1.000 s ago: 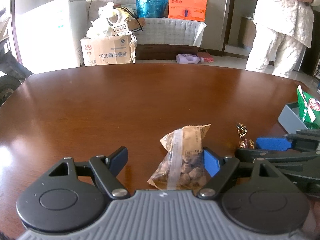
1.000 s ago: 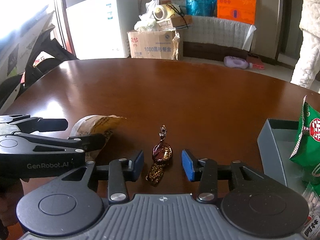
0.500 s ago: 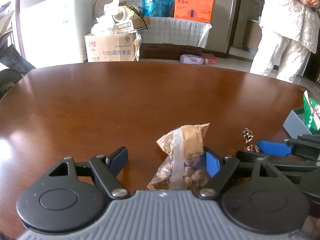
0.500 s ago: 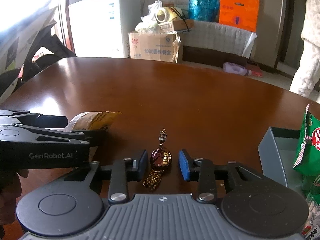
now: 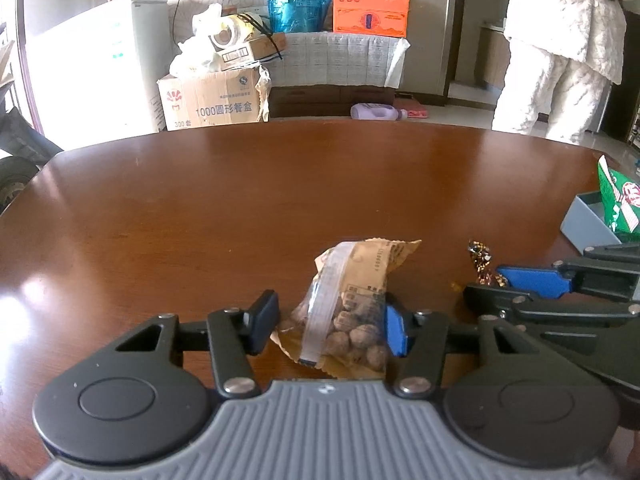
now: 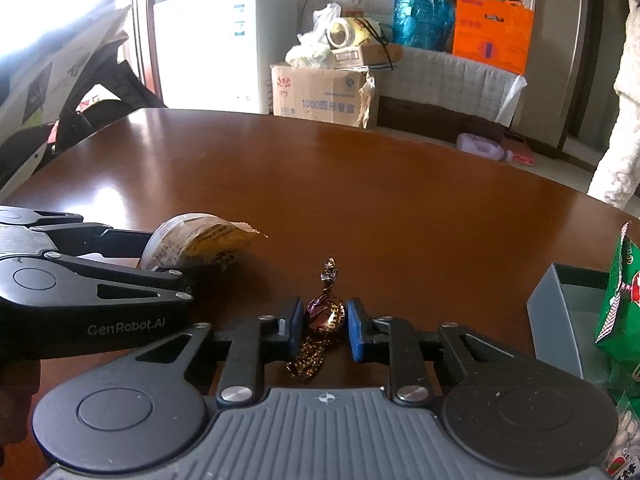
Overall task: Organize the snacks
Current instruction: 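Grasp brown nut bag with left gripper while right gripper grasps gold-wrapped chocolate figure, then carry nut bag with left gripper while right gripper carries chocolate toward grey box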
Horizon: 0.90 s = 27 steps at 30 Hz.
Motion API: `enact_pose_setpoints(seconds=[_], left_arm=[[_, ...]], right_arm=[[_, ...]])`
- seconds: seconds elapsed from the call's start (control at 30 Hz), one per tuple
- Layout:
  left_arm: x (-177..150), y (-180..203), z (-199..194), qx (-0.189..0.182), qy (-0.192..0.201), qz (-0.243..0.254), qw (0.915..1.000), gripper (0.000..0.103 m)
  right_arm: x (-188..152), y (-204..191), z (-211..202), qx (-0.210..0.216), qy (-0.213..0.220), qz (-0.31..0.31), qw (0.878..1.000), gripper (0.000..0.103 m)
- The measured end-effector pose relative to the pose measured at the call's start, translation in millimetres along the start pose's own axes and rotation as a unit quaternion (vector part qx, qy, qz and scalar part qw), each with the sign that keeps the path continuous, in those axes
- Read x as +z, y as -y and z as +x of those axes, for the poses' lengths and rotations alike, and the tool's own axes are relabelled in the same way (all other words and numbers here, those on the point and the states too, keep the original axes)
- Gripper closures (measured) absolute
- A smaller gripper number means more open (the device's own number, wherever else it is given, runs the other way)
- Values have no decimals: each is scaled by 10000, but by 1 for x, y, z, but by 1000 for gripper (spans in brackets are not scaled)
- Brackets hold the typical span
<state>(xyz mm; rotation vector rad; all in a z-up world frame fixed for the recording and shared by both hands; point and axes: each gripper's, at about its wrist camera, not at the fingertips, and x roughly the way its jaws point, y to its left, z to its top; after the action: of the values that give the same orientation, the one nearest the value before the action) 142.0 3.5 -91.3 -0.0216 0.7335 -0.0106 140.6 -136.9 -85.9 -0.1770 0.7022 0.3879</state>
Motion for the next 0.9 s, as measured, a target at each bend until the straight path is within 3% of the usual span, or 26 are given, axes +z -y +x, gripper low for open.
enact_pose_setpoints(seconds=[0.07, 0.2, 0.9], left_arm=[[2, -2, 0, -122, 4, -88, 9999, 61], [2, -3, -1, -149, -15, -187, 9997, 65], [10, 9, -23, -224, 232, -109, 9994, 67]], right_arm=[[1, 0, -1, 2, 2, 12, 10000, 78], [6, 5, -1, 13, 13, 30, 10000, 78], [7, 24, -22, 69, 229, 368, 9990, 78]])
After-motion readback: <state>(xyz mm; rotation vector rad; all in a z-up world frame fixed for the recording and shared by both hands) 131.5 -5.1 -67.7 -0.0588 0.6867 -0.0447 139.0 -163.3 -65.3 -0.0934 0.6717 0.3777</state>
